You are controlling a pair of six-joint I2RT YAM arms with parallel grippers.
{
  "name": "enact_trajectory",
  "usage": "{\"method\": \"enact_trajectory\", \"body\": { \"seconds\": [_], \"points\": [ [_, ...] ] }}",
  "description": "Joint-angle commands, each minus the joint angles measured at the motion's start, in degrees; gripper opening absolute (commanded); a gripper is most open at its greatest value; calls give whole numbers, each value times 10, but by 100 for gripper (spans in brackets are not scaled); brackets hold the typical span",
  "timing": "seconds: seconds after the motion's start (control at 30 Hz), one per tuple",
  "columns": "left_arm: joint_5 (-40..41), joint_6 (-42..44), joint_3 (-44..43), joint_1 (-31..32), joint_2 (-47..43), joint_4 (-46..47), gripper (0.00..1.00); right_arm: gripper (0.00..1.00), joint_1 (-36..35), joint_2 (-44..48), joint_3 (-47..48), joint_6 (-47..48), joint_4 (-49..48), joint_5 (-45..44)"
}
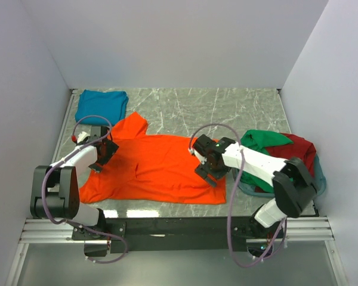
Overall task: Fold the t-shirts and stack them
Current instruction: Fold the tshirt
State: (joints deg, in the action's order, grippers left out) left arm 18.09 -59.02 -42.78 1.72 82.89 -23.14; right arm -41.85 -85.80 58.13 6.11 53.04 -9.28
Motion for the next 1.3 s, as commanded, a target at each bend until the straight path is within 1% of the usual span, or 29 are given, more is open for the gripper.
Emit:
{"method": "enact_trajectory", "body": {
  "seconds": [0.0, 0.07, 0.2, 0.37, 0.4, 0.43, 0.47, 0.5, 0.53, 0.57, 0.67, 0.7, 0.83, 0.9, 1.0, 1.1, 1.27],
  "points": [
    [16, 17, -8, -8, 11, 8, 99, 86, 5, -28, -13, 76, -20, 12],
    [10, 17, -5, -10, 13, 12, 99, 86, 6, -32, -17, 84, -41, 9],
    [11, 21, -3, -15, 19, 17, 99, 82, 10, -39, -21, 92, -84, 7],
    [8, 26, -5, -15, 29, 20, 100, 78, 19, -74, -16, 101, -108, 24],
    [11, 25, -4, -15, 30, 18, 99, 70, 21, -81, -11, 102, -102, 31],
    [12, 26, -5, -15, 29, 16, 99, 68, 22, -92, -8, 104, -100, 36],
    [12, 25, -5, -15, 28, 16, 99, 63, 25, -96, -6, 106, -98, 39],
    [12, 24, -4, -15, 26, 18, 99, 44, 26, -100, -4, 106, -94, 44],
    [11, 23, -4, -15, 25, 19, 100, 30, 27, -103, -1, 104, -94, 44],
    [10, 23, -3, -15, 25, 20, 99, 13, 26, -101, 0, 96, -89, 44],
    [13, 22, -5, -15, 27, 20, 100, 0, 27, -87, -5, 69, -77, 38],
    [15, 22, -5, -28, 30, 19, 99, 0, 27, -80, -5, 59, -64, 42],
    [15, 21, -7, -29, 38, 18, 100, 0, 28, -75, -4, 2, -8, 45],
    [14, 19, -8, -29, 39, 19, 99, 0, 29, -77, 11, 0, 8, 42],
    [20, 15, -9, -29, 34, 13, 99, 0, 29, -74, 52, -9, 42, 60],
    [28, 12, -10, -29, 25, 8, 99, 0, 32, -65, 79, -20, 61, 52],
    [23, 15, -14, -29, 16, 8, 99, 1, 82, -59, 74, -11, 60, 67]
  ]
}}
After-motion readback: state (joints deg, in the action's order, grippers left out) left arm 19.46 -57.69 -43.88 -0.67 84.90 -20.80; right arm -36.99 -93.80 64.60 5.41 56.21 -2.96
